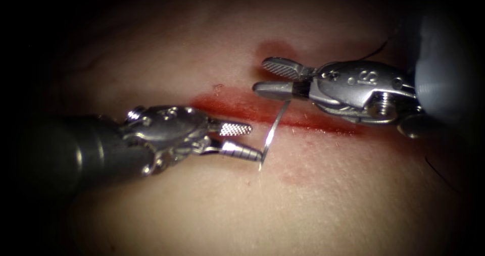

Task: Wound Closure
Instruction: Hand the needle back to the left gripper to readjust.

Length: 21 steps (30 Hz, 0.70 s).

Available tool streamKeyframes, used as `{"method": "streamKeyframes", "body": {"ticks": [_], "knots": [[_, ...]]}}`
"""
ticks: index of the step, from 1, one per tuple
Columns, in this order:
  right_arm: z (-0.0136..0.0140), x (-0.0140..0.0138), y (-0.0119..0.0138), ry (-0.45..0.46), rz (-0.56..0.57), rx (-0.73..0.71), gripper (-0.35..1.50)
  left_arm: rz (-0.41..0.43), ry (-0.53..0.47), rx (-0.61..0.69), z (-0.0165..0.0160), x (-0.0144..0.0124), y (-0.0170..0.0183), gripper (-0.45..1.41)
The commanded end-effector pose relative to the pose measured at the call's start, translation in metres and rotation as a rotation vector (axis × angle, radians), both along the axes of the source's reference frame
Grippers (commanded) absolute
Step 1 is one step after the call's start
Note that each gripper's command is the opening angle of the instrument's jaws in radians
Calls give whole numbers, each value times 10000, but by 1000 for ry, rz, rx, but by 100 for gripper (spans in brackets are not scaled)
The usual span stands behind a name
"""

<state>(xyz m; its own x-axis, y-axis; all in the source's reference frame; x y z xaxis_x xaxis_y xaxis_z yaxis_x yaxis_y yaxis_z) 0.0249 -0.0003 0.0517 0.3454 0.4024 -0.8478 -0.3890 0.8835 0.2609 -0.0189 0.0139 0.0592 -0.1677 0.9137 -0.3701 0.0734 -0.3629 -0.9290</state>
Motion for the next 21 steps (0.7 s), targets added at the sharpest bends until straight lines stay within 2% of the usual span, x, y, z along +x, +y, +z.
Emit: {"method": "streamKeyframes", "body": {"ticks": [1, 11, 21], "knots": [[6, 0, 1, 8, 22, -13, -35, -5, -9, 0, 5, -7, -2, 57], [-2, 0, 1, 14, 44, -22, -35, -1, -68, 7, 1, -21, -15, 56], [0, 2, 0, 13, 44, -24, -35, 0, -62, 9, -2, -19, -7, 56]]}}
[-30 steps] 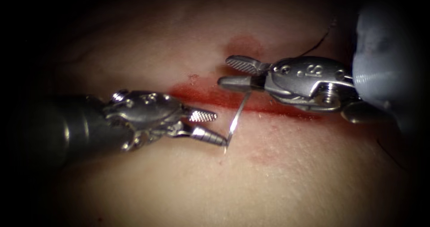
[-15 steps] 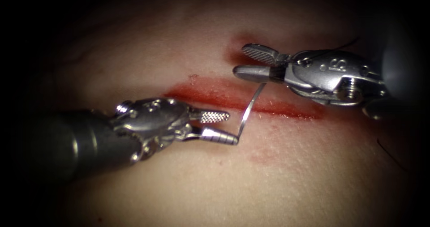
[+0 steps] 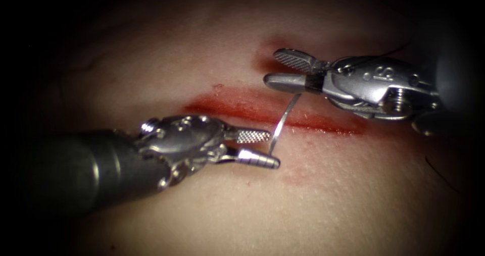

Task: Wound Closure
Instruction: Hand the needle back to the left gripper to readjust.

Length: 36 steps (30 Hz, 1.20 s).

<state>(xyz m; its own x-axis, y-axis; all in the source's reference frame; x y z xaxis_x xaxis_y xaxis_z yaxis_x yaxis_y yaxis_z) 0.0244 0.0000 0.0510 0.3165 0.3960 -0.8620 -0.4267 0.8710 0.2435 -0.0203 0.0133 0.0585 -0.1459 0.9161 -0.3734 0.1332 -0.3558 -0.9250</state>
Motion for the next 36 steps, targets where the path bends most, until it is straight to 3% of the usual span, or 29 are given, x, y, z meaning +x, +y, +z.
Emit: {"method": "streamKeyframes", "body": {"ticks": [1, 26, 29, 36], "knots": [[7, 7, -4, 1, -2, 1, -35, -2, 2, 2, 5, -5, -2, 56], [-8, 4, -9, -5, -2, 1, -35, 1, -2, 5, 2, -2, 2, 56], [-8, 4, -10, -58, -27, 13, -35, 4, 3, 4, 2, -3, 3, 56], [-6, 5, -10, -61, -27, 21, -35, 1, 4, -12, 2, -7, 6, 56]]}}
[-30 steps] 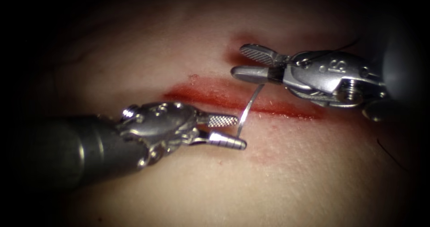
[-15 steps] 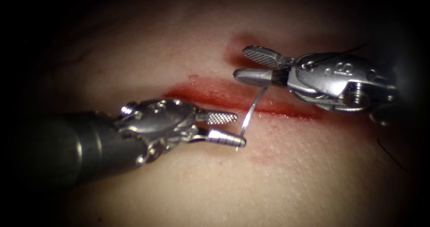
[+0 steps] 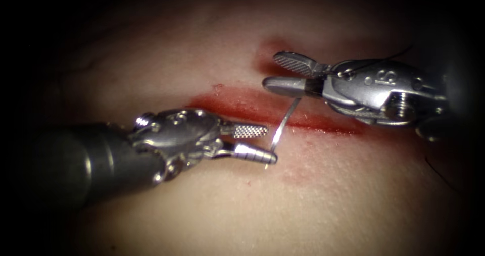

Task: Wound Closure
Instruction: Hand the needle back to the left gripper to readjust.

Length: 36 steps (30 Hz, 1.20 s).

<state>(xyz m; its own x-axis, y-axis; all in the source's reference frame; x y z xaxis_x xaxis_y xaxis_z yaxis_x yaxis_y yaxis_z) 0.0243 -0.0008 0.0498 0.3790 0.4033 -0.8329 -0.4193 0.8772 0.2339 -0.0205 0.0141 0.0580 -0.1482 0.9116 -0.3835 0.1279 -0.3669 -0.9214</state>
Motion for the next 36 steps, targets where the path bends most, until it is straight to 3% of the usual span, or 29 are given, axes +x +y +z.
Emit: {"method": "streamKeyframes", "body": {"ticks": [1, 14, 25, 27, 31, 36], "knots": [[6, 8, -2, 0, 1, 2, -35, 2, -4, 1, 7, -10, -1, 56], [4, 16, -3, 21, -20, -15, -35, 21, -25, 4, 9, -23, -2, 56], [3, 24, -5, 40, -48, -30, -35, 22, -8, 92, 9, -26, -2, 35], [3, 25, -5, 40, -48, -30, -35, 24, -9, 97, 10, -27, -2, 29], [3, 23, -6, 42, -52, -36, -35, 35, -5, 150, 9, -24, -4, -8], [2, 20, -5, 41, -56, -41, -35, 55, -7, 228, 8, -14, -4, -35]]}}
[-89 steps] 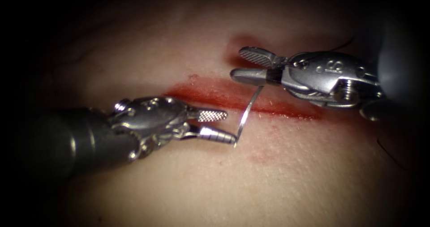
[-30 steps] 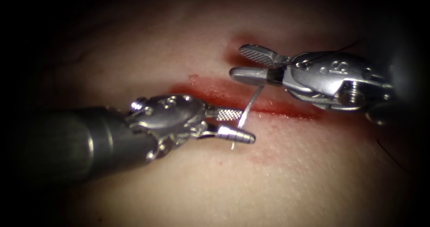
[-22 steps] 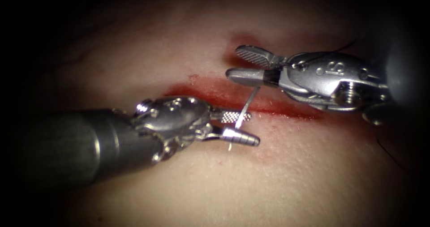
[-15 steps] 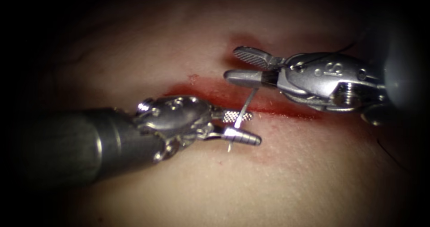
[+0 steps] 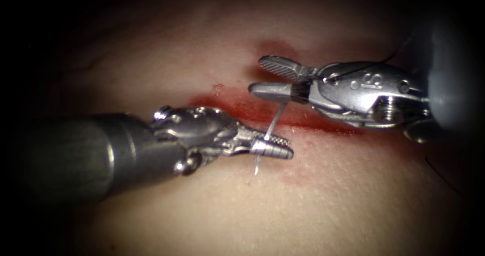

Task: Wound Closure
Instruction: Hand the needle back to the left gripper to readjust.

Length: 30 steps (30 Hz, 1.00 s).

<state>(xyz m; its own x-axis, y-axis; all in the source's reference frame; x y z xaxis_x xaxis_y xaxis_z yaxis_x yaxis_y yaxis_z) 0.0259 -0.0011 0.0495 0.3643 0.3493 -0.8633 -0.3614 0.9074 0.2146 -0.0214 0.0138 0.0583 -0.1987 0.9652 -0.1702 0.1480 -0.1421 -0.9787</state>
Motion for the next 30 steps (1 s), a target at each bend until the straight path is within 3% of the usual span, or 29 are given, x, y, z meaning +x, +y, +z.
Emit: {"method": "streamKeyframes", "body": {"ticks": [1, 17, 20, 24, 25, 30], "knots": [[5, 5, -2, 0, -2, -1, -35, -3, -3, 14, 5, -4, 0, -35], [4, 6, -4, -14, -17, 10, -35, -27, 42, 224, 7, -6, 5, -35], [2, 6, -4, -18, -21, 14, 15, -27, 42, 224, 7, -6, 6, -35], [2, 6, -3, -13, -15, 10, 64, -29, 45, 230, 6, -6, 5, -35], [2, 6, -3, -7, -5, 11, 89, -27, 44, 230, 6, -7, 5, -35], [0, 7, 0, 7, 33, 13, 118, -21, 34, 237, 6, -8, 4, -35]]}}
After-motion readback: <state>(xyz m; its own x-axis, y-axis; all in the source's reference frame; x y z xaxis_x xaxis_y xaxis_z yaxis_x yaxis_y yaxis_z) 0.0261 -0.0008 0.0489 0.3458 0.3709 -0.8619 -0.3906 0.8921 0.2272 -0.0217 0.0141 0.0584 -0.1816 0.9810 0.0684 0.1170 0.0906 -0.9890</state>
